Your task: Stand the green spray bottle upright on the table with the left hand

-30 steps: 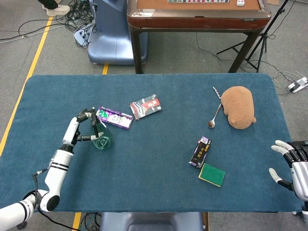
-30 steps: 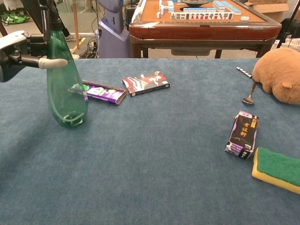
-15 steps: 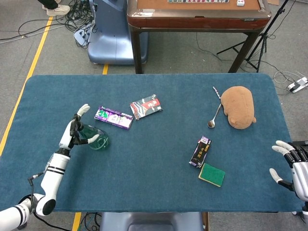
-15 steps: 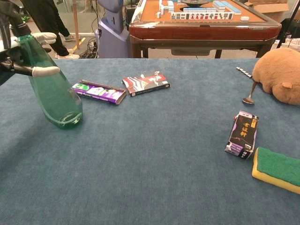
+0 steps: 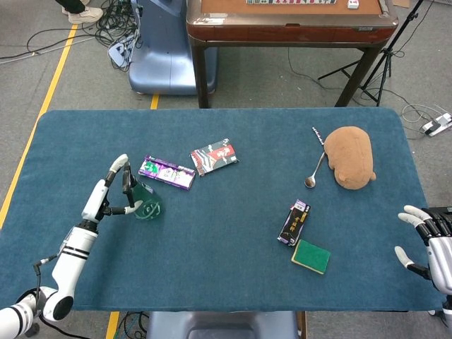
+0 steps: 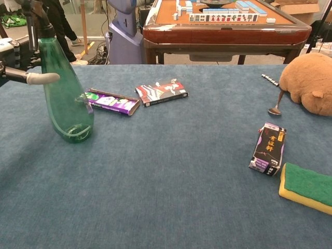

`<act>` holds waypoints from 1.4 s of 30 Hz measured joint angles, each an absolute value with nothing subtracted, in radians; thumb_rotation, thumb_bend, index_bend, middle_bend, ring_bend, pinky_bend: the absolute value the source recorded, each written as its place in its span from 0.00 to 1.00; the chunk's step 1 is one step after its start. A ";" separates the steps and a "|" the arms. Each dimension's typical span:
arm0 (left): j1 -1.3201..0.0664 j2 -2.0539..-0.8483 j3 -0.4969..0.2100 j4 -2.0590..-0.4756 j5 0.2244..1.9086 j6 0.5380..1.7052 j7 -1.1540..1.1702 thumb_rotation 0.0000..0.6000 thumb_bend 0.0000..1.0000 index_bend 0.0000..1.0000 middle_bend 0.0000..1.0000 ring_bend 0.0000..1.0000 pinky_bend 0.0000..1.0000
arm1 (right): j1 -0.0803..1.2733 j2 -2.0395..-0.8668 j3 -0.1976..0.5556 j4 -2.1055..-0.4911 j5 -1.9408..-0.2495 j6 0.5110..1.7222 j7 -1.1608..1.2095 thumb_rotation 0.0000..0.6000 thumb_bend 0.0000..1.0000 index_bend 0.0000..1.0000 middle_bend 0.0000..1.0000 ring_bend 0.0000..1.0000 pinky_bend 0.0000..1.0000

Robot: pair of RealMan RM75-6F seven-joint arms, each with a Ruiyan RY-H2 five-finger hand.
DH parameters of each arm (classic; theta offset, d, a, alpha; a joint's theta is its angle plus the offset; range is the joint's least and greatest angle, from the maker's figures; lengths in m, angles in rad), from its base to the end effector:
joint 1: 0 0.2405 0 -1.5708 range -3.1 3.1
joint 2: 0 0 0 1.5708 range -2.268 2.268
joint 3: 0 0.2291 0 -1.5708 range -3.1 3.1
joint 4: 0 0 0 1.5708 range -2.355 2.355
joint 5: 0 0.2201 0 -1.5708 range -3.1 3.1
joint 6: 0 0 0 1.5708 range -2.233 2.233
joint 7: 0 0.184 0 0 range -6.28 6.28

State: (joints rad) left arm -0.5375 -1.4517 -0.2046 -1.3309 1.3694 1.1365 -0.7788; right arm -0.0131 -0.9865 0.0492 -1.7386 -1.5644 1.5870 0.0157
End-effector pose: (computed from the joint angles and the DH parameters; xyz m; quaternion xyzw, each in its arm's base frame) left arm -0.1968 0.3702 0.0397 -0.4676 -0.5942 -0.5943 0.2742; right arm -0.2774 -0.1907 0.1766 0.5750 -0.3745 0.4060 0.6036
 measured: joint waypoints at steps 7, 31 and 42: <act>-0.521 -1.355 -0.171 -1.391 1.408 1.124 -0.785 1.00 0.22 0.00 0.00 0.00 0.00 | -0.012 -0.986 0.051 -1.738 -1.562 1.587 0.016 1.00 0.25 0.29 0.23 0.15 0.18; -0.340 -1.168 -0.120 -1.568 1.330 1.320 -0.215 1.00 0.22 0.04 0.00 0.00 0.00 | 0.013 -1.003 0.059 -1.710 -1.554 1.553 0.042 1.00 0.25 0.29 0.23 0.15 0.18; -0.231 -1.114 -0.052 -1.786 1.345 1.462 0.156 1.00 0.22 0.04 0.00 0.00 0.00 | 0.016 -1.010 0.051 -1.701 -1.573 1.555 0.057 1.00 0.25 0.29 0.23 0.15 0.18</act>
State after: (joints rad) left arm -0.2314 -1.1143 -0.0520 -1.7855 1.3450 1.4623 0.1563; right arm 0.0163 -1.0103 0.0513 -1.7005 -1.5731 1.5551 0.0566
